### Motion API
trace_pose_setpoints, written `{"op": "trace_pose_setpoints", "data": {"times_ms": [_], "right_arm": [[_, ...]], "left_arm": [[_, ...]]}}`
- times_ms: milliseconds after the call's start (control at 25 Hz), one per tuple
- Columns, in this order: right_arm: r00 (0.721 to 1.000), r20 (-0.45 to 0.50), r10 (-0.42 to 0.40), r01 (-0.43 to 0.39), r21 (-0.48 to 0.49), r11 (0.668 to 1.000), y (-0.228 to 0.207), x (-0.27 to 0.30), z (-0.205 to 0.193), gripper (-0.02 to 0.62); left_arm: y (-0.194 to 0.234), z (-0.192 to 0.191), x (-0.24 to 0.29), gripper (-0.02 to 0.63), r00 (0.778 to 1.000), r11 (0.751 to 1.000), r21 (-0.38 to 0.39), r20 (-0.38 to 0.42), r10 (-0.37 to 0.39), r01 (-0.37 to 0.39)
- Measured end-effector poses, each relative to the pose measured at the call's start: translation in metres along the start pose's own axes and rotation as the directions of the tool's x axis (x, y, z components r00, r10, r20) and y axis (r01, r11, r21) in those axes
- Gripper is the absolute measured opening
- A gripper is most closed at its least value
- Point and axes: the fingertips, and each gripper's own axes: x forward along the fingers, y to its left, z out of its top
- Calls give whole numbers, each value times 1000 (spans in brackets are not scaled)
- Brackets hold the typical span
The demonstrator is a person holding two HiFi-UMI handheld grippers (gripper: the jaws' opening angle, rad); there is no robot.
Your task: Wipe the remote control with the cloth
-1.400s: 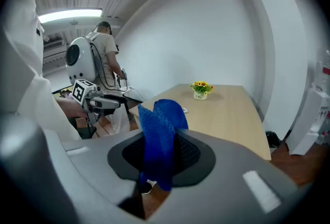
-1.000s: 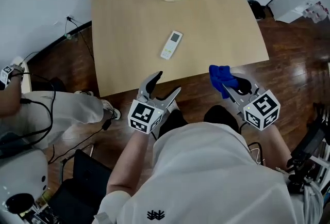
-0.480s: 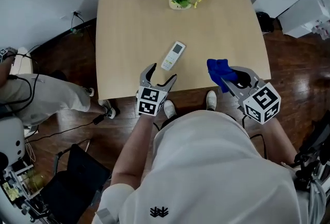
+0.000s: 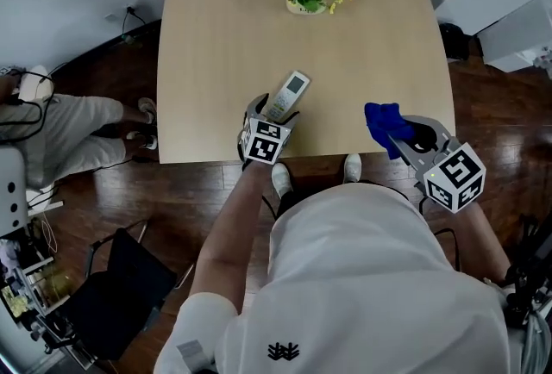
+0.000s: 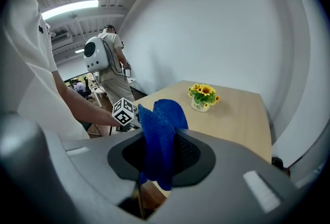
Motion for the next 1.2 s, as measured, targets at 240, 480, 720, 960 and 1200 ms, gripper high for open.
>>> {"op": "trace_pose_setpoints", "data": {"times_ms": [240,480,720,960,1200], "right_arm": [[1000,4,-27,27,2,1000,-13,-5,4,87],[998,3,-61,61,31,998,-17,-5,0,87],[996,-8,-86,86,64,994,-18,-4,-9,87],[994,-15,-112,112,80,990,-20,-6,-11,87],[993,-5,-120,120,87,989,-19,-7,-12,87]], "left_arm": [[5,-4,27,396,999,999,33,-43,-26,27],[6,-12,38,393,996,998,36,-65,-53,56],[4,-16,46,324,996,997,39,-61,-67,70],[0,-14,46,278,994,994,53,-54,-96,98],[-1,-12,46,275,993,995,31,-69,-96,99]]}}
